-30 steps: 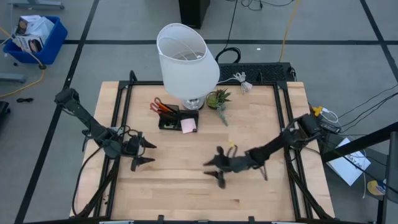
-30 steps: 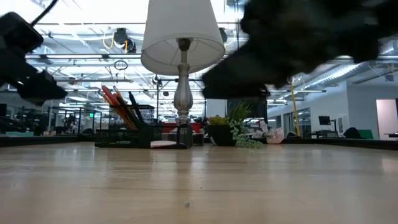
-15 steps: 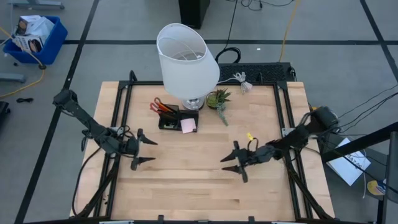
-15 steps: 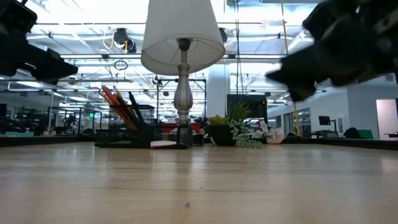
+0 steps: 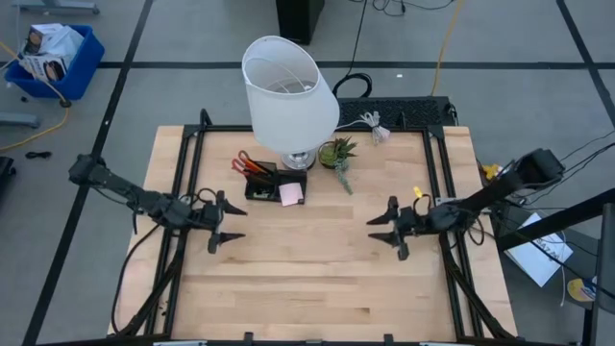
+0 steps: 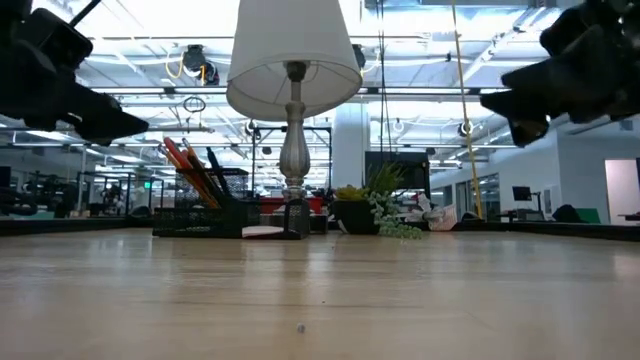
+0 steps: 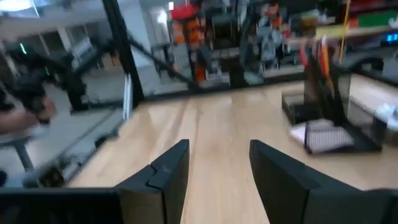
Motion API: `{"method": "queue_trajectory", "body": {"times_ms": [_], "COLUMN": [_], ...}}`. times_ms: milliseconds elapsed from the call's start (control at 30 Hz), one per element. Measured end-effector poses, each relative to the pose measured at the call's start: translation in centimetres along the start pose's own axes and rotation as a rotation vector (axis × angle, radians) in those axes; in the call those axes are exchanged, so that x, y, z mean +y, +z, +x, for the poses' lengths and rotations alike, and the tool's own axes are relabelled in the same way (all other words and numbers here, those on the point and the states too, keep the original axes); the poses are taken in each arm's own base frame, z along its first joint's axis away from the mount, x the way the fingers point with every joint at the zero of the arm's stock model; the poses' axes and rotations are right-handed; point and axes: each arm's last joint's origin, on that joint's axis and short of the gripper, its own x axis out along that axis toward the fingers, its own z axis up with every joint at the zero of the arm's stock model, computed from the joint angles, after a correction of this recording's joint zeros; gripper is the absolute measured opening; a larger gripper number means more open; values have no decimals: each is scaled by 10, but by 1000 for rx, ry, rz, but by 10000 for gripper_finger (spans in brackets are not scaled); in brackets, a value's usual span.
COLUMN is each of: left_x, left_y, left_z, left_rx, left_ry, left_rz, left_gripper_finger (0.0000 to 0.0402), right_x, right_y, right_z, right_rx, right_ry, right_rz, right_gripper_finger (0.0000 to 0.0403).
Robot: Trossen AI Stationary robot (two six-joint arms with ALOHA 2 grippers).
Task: Pick and place office supplies into organizer
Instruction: Return to Home Position
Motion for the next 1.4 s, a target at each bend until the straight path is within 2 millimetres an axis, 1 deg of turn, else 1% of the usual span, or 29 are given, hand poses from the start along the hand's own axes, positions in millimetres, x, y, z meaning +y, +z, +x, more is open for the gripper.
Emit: {"method": "queue_trajectory", "body": {"times_ms": [100, 233, 333, 467, 600, 667, 867, 1100, 1333, 1400], "left_x": [4, 8, 13, 17, 17, 17, 22, 25, 31, 31], "left_y": [2, 3, 6, 14, 25, 28, 23, 27, 22, 22], "left_z": [0, -1, -3, -10, -15, -18, -23, -29, -30, -30], "left_rx": [-15, -25, 16, 59, -22, -55, -30, -91, -48, -47], "left_ry": [10, 4, 44, 74, -2, -23, 20, 12, 52, 37], "left_rz": [-11, -14, -16, -28, 0, 19, 22, 5, -22, 0], "left_gripper_finger": [319, 319, 319, 319, 319, 319, 319, 319, 319, 319], "right_x": [0, -3, -5, -9, -13, -14, -17, -19, -19, -20], "right_y": [9, 11, 14, 17, 17, 18, 24, 25, 24, 24], "right_z": [-6, -12, -18, -28, -38, -42, -54, -64, -65, -65], "right_rx": [-59, -33, -38, -36, -16, -13, -72, -102, -85, -82], "right_ry": [2, -32, -65, -129, -143, -142, -127, -123, -103, -103], "right_rz": [8, -20, -31, -53, -53, -39, -40, -49, -88, -89], "right_gripper_finger": [164, 165, 163, 164, 168, 168, 169, 166, 165, 165]}}
